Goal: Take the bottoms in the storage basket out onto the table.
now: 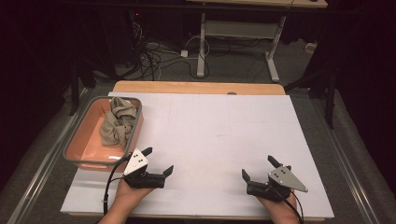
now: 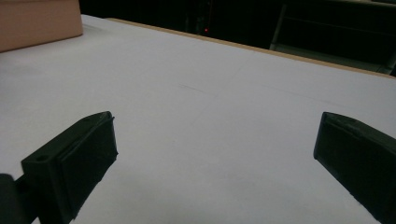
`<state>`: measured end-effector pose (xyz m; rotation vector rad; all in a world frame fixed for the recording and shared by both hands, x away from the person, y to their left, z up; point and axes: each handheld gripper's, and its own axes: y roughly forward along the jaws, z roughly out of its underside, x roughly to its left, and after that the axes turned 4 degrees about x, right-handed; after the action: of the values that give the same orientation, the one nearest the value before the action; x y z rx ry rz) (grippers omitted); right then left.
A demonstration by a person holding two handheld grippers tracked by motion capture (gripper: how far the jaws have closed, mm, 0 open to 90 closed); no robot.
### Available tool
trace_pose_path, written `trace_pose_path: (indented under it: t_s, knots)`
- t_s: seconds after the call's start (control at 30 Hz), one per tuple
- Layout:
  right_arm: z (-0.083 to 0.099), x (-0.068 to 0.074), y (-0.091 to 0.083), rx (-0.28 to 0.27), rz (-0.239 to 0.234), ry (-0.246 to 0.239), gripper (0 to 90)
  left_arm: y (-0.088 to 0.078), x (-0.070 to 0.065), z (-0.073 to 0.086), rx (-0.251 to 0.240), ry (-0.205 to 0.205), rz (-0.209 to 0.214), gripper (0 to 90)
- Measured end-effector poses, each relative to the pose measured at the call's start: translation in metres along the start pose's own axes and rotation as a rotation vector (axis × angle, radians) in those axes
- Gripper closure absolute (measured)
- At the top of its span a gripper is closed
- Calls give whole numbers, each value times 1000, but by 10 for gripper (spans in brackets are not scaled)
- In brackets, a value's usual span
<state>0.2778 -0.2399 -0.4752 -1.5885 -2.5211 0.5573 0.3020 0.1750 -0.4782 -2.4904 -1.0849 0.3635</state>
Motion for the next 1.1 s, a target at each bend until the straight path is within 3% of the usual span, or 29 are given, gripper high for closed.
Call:
trace_pose_path:
  t_s: [0.13, 0.47, 1.1]
  knots:
    - [-1, -2, -2, 7, -4, 12, 3, 2, -1, -1, -3, -13, 21, 0]
    - [-2, 2, -1, -7, -21, 0, 3, 0, 1, -3, 7, -32, 14, 0]
    - [-1, 2, -1, 1, -19, 1, 3, -3, -5, -10, 27, 13, 28, 0]
